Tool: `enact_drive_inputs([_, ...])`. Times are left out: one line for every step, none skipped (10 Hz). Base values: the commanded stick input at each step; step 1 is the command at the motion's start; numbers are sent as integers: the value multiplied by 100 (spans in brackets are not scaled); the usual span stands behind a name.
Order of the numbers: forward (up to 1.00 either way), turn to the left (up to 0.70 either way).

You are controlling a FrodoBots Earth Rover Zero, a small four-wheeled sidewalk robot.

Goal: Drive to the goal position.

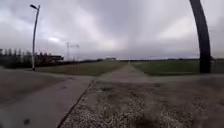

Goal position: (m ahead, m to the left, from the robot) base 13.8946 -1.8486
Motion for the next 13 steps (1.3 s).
enact_drive_inputs([70,-35])
enact_drive_inputs([70,-35])
enact_drive_inputs([70,-35])
enact_drive_inputs([70,-35])
enact_drive_inputs([70,-35])
enact_drive_inputs([70,-35])
enact_drive_inputs([70,-20])
enact_drive_inputs([70,-4])
enact_drive_inputs([70,0])
enact_drive_inputs([70,0])
enact_drive_inputs([70,0])
enact_drive_inputs([70,0])
enact_drive_inputs([70,0])
